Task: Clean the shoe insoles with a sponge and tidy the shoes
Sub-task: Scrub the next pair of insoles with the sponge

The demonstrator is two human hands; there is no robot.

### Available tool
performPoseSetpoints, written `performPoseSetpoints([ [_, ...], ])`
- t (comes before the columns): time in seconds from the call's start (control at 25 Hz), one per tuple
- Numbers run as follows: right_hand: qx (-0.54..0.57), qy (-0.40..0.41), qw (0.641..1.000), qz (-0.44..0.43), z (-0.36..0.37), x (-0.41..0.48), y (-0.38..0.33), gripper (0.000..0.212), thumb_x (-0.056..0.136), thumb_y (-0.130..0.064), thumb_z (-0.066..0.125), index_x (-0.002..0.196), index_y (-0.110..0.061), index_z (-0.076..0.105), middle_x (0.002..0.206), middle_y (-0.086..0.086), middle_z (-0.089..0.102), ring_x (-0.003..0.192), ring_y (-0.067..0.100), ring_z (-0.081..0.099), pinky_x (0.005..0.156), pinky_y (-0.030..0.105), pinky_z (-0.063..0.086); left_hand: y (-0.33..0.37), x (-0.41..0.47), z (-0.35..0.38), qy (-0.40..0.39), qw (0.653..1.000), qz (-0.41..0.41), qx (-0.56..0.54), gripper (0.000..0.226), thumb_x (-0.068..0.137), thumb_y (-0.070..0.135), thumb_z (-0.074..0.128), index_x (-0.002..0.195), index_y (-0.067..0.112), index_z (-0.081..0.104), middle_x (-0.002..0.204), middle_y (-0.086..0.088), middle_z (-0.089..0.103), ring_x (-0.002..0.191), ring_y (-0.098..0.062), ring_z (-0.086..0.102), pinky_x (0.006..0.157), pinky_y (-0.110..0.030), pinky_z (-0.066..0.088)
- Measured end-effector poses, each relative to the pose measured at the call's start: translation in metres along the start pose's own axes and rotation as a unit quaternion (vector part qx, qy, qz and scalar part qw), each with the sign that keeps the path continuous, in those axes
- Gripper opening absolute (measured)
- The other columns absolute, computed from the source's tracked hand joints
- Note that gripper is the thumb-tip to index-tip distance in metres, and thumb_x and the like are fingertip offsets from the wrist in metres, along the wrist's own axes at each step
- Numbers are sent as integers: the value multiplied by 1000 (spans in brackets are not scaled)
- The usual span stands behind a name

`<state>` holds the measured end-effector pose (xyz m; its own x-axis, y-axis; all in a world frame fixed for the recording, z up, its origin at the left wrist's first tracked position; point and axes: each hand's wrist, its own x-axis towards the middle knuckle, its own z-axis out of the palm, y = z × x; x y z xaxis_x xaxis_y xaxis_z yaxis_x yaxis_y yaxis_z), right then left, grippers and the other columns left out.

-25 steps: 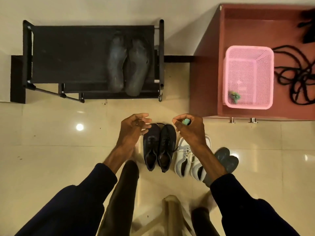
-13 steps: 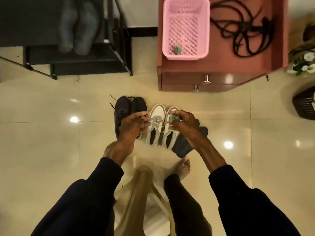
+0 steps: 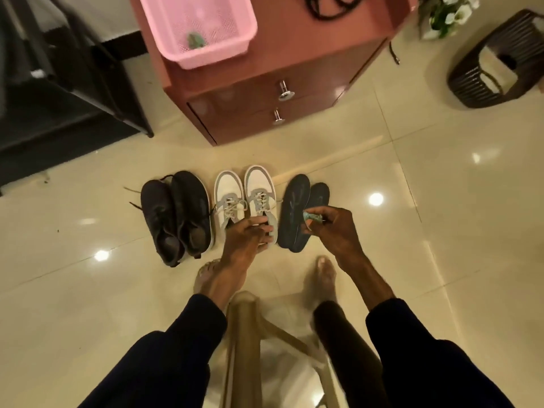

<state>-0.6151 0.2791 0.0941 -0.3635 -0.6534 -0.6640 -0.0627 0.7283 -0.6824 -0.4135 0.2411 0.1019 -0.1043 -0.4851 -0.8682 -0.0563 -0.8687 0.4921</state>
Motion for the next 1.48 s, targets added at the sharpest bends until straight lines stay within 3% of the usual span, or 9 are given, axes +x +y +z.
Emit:
performPoseSetpoints([
  [0.24,-65,63,995,-33,0,51,106,17,85,-15,83,101,-12,79,96,3,77,85,16,73,80,39,63,-77,81,35,-1,995,40,88,21,96,-3,62,102,14,72,91,-3,76,84,-22,70,83,-37,56],
  [0.4,-108,68,989,-74,-15,88,159,14,86,-18,82,99,-14,80,92,0,77,76,8,70,75,23,59,-128,152,73,68,966,103,227,21,91,-6,66,103,10,71,94,-2,74,81,-11,68,71,-22,53],
  [0.48,-117,59,987,-93,-21,109,185,13,86,-20,81,98,-14,80,89,-5,74,72,0,66,71,8,53,-147,187,86,102,945,106,293,28,89,-3,69,114,9,69,111,-8,73,95,-15,69,77,-18,55],
  [0.6,-134,54,983,-109,-24,130,216,15,87,-22,80,99,-13,79,88,-10,69,72,-5,62,69,-2,44,-173,223,100,113,881,144,435,47,90,8,73,135,10,57,132,-12,62,122,-27,60,102,-39,52],
  [0.8,-159,54,978,-128,-17,149,248,14,87,-19,80,99,-14,78,91,-11,67,75,-9,59,69,-4,42,-222,256,125,161,714,191,654,98,83,28,84,159,17,22,144,-23,39,129,-40,48,107,-47,47],
  [1.0,-143,66,978,-135,-26,152,251,11,87,-16,80,97,-16,77,90,-10,70,79,-3,64,70,3,48,-237,269,133,242,686,219,651,132,69,32,93,163,19,2,131,-27,42,114,-39,49,101,-48,44],
  [1.16,-131,74,978,-146,-39,124,230,10,86,-12,81,95,-15,79,86,-9,72,72,-5,65,66,5,49,-223,250,126,176,707,226,646,98,86,30,79,157,3,17,130,-23,53,122,-41,50,109,-49,35],
  [1.32,-117,83,975,-170,-59,70,199,9,84,-5,80,92,-11,79,78,-13,68,66,-11,63,63,5,45,-199,203,123,69,817,241,520,33,102,16,54,134,9,47,130,-18,47,110,-32,53,85,-36,42],
  [1.48,-116,93,973,-177,-78,13,166,12,85,-5,79,92,-14,80,82,-14,69,70,-10,64,65,5,46,-161,132,131,-56,932,198,298,29,106,14,52,134,9,55,129,-10,63,109,-25,61,82,-27,50],
])
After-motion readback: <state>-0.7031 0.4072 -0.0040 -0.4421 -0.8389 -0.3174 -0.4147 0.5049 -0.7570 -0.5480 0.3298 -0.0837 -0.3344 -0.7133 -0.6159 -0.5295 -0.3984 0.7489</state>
